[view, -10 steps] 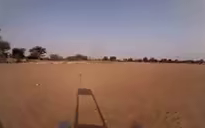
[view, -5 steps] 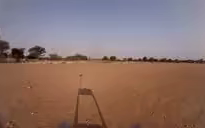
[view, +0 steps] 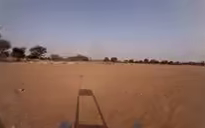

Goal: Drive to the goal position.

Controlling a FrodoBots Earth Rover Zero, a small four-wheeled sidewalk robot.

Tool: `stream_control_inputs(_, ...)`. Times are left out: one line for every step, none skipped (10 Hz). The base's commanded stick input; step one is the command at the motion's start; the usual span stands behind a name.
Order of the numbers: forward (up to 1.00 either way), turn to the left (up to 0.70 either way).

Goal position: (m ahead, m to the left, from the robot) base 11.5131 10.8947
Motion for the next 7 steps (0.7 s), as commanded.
stream_control_inputs(0.70, 0.00)
stream_control_inputs(0.70, 0.00)
stream_control_inputs(0.70, 0.00)
stream_control_inputs(0.70, 0.00)
stream_control_inputs(0.70, 0.00)
stream_control_inputs(0.70, 0.00)
stream_control_inputs(0.70, 0.00)
